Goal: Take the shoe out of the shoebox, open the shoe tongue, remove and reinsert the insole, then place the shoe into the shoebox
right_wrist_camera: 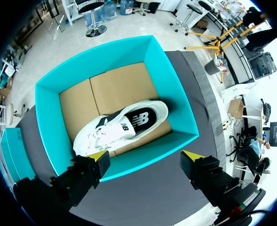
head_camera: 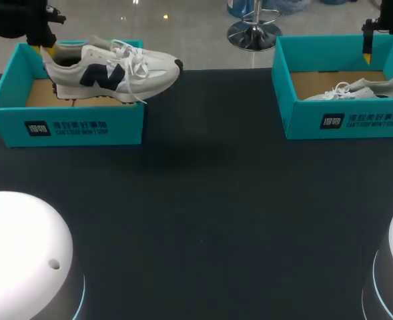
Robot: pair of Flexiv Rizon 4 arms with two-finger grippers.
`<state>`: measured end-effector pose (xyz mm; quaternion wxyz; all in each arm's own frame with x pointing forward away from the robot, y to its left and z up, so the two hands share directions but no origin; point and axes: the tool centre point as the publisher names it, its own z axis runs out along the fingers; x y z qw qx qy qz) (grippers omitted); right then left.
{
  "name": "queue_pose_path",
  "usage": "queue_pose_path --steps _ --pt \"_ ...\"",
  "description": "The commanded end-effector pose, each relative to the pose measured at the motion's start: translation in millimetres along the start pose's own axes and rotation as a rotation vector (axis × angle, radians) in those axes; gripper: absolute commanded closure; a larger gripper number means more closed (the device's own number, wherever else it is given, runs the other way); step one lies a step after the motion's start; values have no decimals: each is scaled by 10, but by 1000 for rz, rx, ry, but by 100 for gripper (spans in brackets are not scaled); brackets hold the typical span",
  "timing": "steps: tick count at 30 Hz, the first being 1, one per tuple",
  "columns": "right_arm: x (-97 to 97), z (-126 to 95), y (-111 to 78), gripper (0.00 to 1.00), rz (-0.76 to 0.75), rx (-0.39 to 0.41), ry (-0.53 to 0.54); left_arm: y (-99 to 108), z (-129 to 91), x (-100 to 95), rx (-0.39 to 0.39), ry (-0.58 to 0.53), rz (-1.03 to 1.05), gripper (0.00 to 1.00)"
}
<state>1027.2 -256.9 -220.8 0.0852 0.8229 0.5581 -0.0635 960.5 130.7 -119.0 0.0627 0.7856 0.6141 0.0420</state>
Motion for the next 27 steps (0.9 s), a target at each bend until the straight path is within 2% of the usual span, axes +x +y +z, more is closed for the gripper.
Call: queue_pose_path --steps 1,4,10,15,18,22,27 --pt "-5 3 -10 0 1 -3 1 -81 1 -155 -4 16 -43 100" --pt "-5 3 -10 0 1 -3 1 -197 2 -429 24 4 -83 100" --pt "-5 3 -10 0 1 -3 1 -438 -8 -982 3 3 -123 100" --pt "-5 3 -10 0 1 -3 1 -590 101 -1414 29 -10 -145 100" --pt "-5 3 -10 0 1 -3 1 -720 207 -1680 75 -24 -136 100" --pt "-5 3 -10 0 1 -3 1 -848 309 -1922 133 -34 -140 100" --pt "-5 3 -10 0 1 -3 1 -1030 366 -2211 139 6 -149 100"
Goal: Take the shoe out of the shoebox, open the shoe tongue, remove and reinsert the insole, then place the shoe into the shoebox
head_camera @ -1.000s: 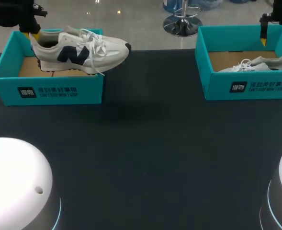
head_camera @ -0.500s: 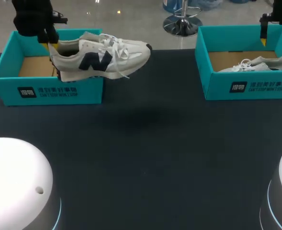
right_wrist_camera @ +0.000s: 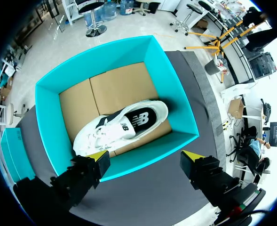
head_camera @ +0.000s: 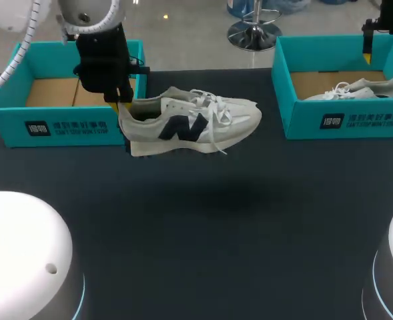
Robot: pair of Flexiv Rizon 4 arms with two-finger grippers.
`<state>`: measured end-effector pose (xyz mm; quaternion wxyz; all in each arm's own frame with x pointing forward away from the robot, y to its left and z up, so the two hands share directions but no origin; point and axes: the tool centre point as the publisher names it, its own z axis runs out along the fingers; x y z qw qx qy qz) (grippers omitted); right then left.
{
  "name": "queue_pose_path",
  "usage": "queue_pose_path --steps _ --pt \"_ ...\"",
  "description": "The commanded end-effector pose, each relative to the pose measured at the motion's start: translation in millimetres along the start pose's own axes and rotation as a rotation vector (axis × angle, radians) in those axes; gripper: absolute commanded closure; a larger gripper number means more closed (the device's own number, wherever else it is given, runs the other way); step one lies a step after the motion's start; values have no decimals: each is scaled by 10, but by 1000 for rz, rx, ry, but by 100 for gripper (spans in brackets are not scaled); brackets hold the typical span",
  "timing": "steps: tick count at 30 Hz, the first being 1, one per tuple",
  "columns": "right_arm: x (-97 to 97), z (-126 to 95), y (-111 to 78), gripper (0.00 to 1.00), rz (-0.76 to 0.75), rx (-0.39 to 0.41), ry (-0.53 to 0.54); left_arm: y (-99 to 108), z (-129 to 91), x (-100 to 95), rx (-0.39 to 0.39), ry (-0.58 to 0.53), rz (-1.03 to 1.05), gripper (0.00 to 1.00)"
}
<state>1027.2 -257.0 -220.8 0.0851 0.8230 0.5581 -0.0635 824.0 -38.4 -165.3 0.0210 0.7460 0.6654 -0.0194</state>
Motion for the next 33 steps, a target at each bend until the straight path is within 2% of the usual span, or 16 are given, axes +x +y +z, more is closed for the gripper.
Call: queue_pose_path --steps 1,4,6,23,33 --pt "-5 3 -10 0 1 -3 1 -104 60 -276 9 41 -9 100" --pt "-5 3 -10 0 1 -3 1 -173 118 -371 16 58 -28 100" --pt "-5 3 -10 0 1 -3 1 -242 147 -425 31 22 12 100" --pt "-5 3 -10 0 1 -3 1 -254 166 -425 36 17 3 100" --pt "-5 3 -10 0 1 -3 1 -463 605 -886 66 50 8 100"
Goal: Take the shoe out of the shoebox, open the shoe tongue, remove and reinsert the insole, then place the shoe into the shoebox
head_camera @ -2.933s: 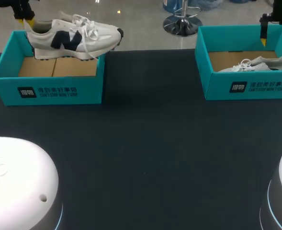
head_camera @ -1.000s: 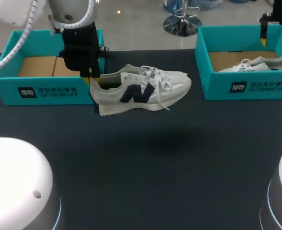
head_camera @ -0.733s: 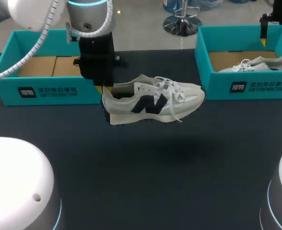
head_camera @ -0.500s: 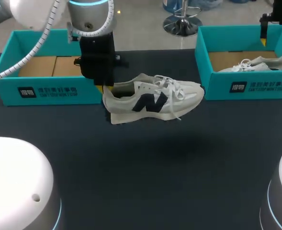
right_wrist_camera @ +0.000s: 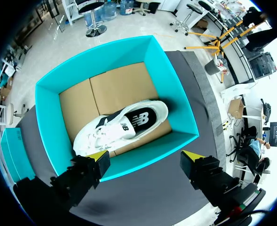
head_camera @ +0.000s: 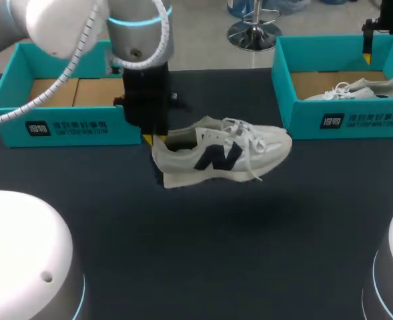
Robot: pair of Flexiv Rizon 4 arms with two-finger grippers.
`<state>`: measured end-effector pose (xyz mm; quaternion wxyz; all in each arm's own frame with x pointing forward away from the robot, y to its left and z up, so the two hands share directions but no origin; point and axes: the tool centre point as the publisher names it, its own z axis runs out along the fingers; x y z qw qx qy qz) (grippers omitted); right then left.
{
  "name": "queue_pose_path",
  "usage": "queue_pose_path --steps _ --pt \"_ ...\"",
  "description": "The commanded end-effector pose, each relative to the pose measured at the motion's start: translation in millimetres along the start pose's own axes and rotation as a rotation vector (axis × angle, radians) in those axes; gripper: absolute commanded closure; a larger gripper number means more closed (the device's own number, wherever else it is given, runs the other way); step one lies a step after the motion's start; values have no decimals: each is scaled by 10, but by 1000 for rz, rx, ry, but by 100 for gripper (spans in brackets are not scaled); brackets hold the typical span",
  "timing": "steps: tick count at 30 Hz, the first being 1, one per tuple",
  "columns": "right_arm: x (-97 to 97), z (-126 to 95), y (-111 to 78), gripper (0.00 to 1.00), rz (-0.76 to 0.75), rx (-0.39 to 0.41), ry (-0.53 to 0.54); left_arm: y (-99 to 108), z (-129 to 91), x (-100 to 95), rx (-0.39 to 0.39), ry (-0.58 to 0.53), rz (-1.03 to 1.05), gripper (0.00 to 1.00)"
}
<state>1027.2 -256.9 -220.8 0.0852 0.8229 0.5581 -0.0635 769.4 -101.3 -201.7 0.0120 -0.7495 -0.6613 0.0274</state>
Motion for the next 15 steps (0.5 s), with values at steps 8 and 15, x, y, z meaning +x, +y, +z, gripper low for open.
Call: queue_pose_path --steps 8,15 --pt "-6 3 -10 0 1 -3 1 -35 577 -457 33 53 43 100" --pt "-6 3 -10 0 1 -3 1 -38 773 -464 37 74 46 100"
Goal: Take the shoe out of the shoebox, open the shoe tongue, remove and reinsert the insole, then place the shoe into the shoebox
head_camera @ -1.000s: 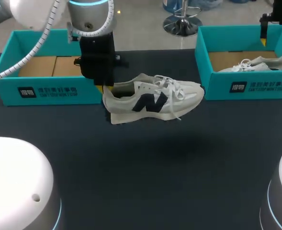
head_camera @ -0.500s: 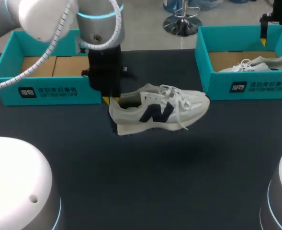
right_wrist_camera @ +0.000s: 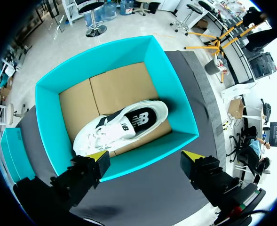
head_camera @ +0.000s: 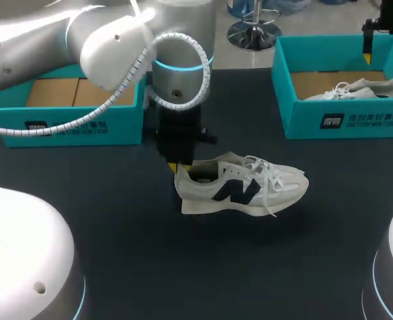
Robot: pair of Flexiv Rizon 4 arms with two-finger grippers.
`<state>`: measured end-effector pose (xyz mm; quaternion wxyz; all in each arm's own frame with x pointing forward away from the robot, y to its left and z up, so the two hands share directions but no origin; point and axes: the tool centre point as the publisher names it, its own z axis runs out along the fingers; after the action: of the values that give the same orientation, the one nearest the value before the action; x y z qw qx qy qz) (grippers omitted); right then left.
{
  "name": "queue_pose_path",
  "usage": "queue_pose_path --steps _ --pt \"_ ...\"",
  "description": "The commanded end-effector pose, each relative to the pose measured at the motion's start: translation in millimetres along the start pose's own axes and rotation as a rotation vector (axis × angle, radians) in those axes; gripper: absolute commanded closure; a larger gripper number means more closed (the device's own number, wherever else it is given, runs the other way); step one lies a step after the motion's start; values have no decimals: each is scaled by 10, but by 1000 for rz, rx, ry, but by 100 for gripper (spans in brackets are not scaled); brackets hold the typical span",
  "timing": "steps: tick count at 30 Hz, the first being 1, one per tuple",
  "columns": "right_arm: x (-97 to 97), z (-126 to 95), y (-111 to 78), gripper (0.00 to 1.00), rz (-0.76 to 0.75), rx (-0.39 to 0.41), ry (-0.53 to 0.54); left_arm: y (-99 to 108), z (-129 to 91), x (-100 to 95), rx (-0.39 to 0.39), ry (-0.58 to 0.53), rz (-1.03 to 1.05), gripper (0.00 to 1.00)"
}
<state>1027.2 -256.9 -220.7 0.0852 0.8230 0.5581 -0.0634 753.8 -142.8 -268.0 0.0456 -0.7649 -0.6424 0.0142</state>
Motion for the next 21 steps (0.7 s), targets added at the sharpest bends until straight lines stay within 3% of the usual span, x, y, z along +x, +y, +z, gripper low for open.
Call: queue_pose_path --steps 1,21 --pt "-5 3 -10 0 1 -3 1 40 116 -50 1 11 -3 100" --pt "-5 3 -10 0 1 -3 1 49 518 16 -56 53 48 100"
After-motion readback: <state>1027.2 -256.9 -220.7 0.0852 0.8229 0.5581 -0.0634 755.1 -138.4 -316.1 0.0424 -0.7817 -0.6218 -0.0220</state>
